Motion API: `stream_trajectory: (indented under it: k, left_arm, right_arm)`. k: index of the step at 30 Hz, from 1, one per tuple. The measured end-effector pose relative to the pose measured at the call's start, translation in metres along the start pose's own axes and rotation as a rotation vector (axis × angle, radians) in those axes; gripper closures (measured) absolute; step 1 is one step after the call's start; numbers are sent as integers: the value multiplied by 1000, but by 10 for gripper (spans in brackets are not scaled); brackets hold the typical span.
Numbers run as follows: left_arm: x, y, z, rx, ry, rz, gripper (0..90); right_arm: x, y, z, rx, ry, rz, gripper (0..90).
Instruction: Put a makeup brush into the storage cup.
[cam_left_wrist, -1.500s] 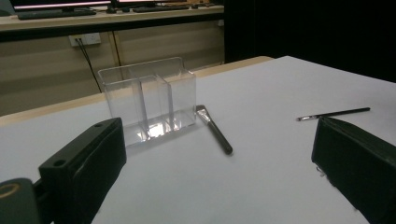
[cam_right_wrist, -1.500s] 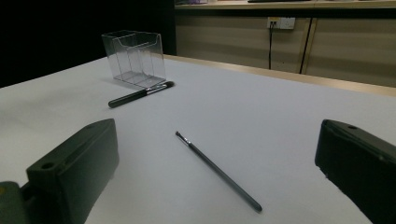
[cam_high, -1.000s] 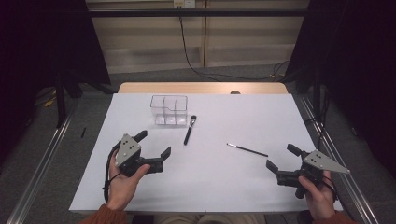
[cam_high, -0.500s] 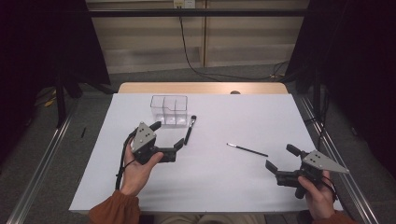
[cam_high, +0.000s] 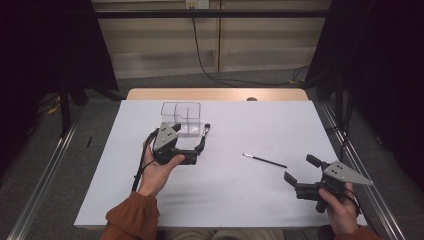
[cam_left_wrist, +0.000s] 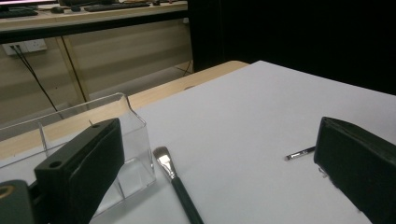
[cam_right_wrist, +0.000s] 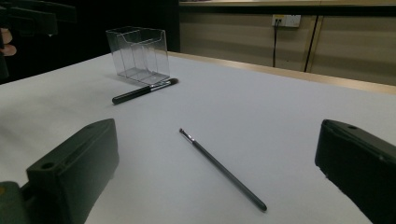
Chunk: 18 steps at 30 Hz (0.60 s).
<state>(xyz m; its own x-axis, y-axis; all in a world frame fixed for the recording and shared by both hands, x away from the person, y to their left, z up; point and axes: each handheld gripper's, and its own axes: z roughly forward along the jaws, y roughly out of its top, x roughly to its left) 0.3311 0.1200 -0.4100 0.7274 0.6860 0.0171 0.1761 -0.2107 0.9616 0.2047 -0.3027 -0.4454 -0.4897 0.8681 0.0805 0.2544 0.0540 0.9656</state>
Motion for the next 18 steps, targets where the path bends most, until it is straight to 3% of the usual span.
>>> stream_trajectory:
  k: [6,9,18]
  left_arm:
    - [8,2,14,25,8,-5,17]
    - [11,5,20,15,10,-5,16]
    - [17,11,36,81,23,-12,21]
  right_arm:
    - [0,0,1,1,-2,3,0]
    - [0,0,0,0,1,2,0]
    - [0,0,0,1,1,0,0]
